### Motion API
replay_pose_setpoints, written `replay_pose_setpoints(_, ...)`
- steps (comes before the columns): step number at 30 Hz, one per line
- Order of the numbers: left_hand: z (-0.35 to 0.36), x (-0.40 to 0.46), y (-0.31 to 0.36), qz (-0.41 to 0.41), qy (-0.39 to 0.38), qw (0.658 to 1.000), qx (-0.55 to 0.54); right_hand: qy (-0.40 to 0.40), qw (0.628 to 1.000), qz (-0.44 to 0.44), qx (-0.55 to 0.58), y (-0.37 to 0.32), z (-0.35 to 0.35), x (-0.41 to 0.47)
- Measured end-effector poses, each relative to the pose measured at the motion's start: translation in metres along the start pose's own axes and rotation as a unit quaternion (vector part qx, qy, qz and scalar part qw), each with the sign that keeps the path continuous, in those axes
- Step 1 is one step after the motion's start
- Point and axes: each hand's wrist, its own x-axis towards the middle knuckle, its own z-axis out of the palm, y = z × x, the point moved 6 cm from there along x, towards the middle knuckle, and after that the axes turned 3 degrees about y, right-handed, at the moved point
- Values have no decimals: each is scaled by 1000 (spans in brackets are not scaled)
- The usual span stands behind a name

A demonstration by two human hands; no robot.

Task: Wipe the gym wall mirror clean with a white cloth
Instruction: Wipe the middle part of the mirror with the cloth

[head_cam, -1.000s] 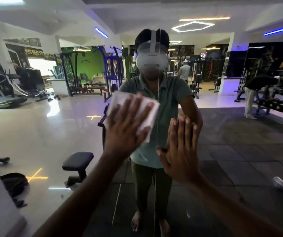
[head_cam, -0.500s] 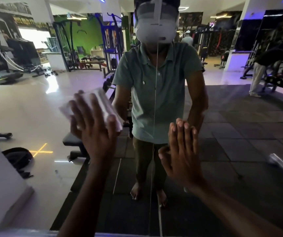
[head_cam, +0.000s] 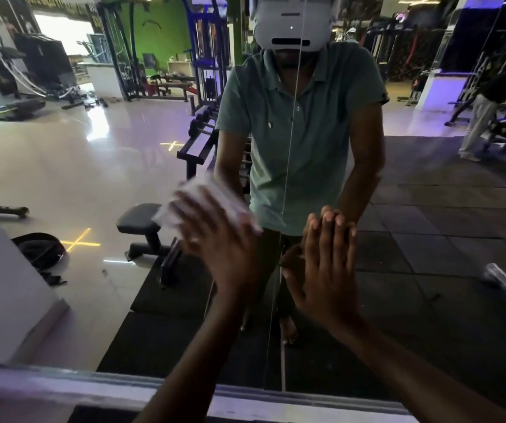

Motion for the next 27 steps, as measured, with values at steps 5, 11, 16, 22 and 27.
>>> replay_pose_setpoints(5, 10, -3, -13, 332, -59, 940, 59, -32, 999, -16, -3, 0, 24, -33)
replay_pose_setpoints(11, 16, -47, -49, -46, -29, 998, -22, 3, 1000, 12, 6, -8, 30, -38)
replay_pose_setpoints(16, 29, -68, -51, 285, -109, 950, 61, -10, 1000, 15, 8, -4, 39, -51)
replay_pose_setpoints(22, 19, -70, -107, -108, -27, 993, -44, -47, 996, 71, 8, -26, 51, -54)
replay_pose_setpoints(27, 44, -109, -92, 217, -154, 963, 32, -58, 996, 67, 8, -25, 55, -62)
